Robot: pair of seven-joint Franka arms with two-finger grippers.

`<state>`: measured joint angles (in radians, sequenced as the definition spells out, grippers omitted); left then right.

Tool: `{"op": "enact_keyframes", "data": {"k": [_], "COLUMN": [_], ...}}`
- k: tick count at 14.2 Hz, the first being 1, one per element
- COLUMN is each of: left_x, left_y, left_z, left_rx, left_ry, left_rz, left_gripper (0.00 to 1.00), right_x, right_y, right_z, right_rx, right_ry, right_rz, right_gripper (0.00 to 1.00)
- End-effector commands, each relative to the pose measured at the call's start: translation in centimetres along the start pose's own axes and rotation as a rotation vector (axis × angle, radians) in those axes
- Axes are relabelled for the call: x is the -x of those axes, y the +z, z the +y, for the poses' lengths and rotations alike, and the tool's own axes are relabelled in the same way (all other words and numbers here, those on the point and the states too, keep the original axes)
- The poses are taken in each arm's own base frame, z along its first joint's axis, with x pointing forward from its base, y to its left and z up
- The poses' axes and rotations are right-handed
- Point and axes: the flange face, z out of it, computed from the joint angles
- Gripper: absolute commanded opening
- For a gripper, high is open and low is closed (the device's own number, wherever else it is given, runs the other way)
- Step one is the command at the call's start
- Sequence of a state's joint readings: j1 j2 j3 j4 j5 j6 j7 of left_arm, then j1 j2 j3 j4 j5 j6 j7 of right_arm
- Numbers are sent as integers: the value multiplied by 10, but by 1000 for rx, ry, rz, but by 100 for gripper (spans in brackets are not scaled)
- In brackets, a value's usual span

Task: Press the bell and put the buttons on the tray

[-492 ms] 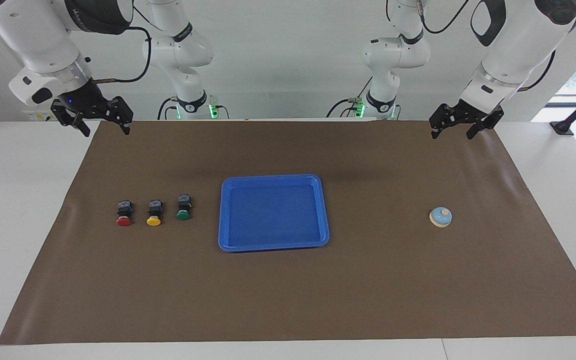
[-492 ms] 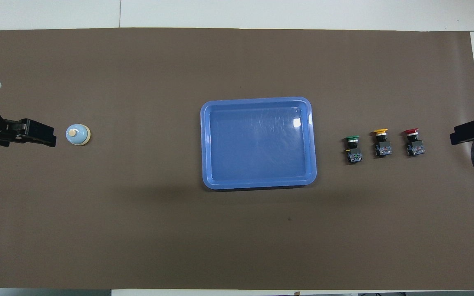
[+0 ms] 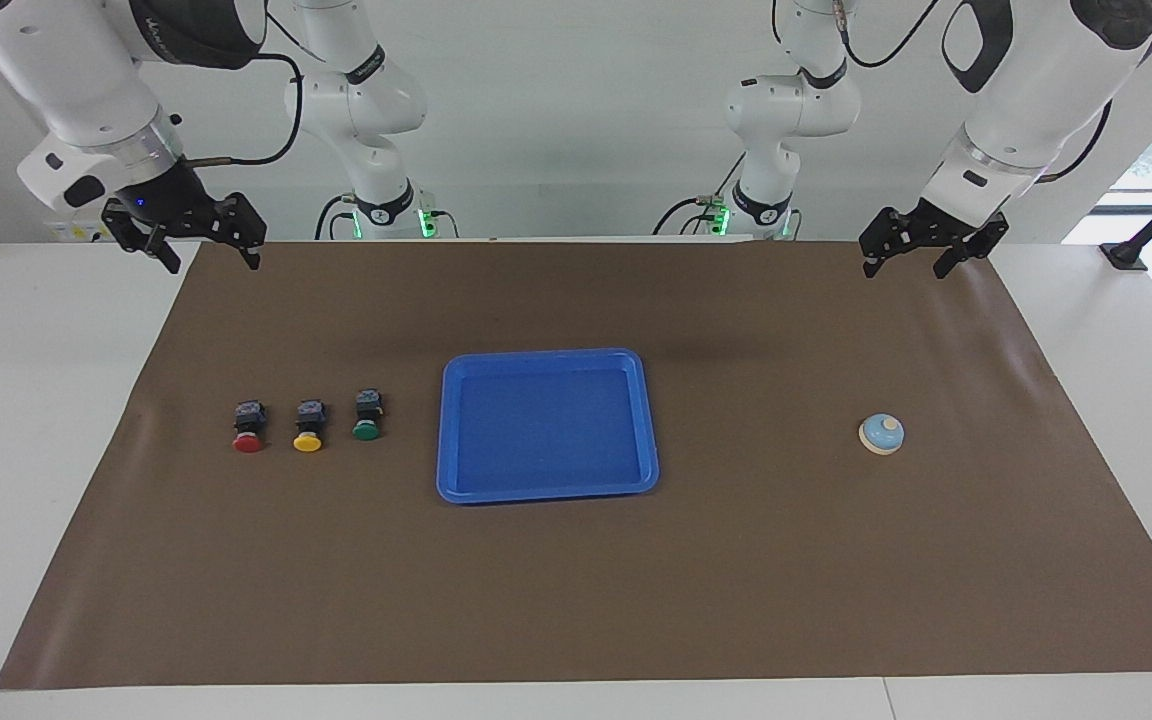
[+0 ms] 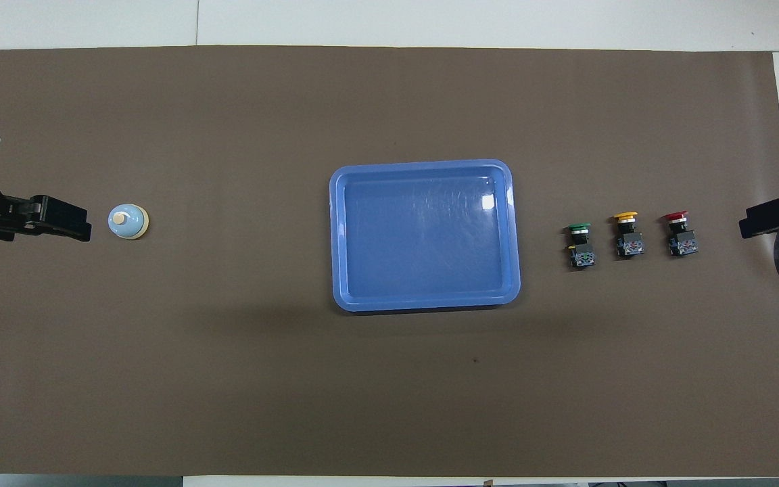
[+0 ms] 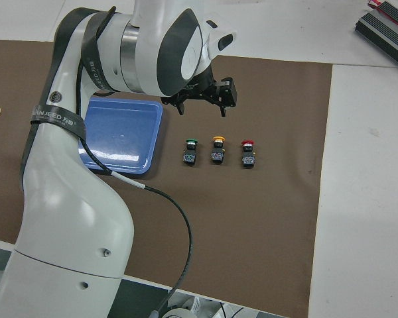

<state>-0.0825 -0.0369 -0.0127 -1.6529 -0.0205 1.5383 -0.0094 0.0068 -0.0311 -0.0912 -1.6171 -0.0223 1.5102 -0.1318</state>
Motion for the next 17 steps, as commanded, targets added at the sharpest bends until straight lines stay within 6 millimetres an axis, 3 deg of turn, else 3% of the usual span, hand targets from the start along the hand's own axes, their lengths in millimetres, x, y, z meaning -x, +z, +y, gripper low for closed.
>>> {"op": "enact_keyframes", "data": {"k": [1,2,4,8,11,15,17], "left_x": [1,0,-7,-31,-60,-73,-75], "left_y": [-2,0,9,37,92,172,201], "left_z": [-9,-12,-15,-49,-78,-83,-84], "left_rx": [5,5,4,5,-2,-15,-20], "left_ry": [-7,3,69,9,-35,-43,-44], "left_rz": [1,3,9,31,22,75,93], "left_gripper": [35,0,0,0,0,0,0], "right_x": [6,6,6,6,6,6,6], "right_y": [-3,-3,-3,-3,-2,-3,-3], "right_z": [1,1,1,1,0,1,1], "right_rx": [7,7,7,7,7,7,7], "right_ry": [-3,-3,-3,-4,-4,-3,-3], "right_rz": [0,0,0,0,-2,0,0], "right_gripper": [100,100,100,100,100,100,100]}}
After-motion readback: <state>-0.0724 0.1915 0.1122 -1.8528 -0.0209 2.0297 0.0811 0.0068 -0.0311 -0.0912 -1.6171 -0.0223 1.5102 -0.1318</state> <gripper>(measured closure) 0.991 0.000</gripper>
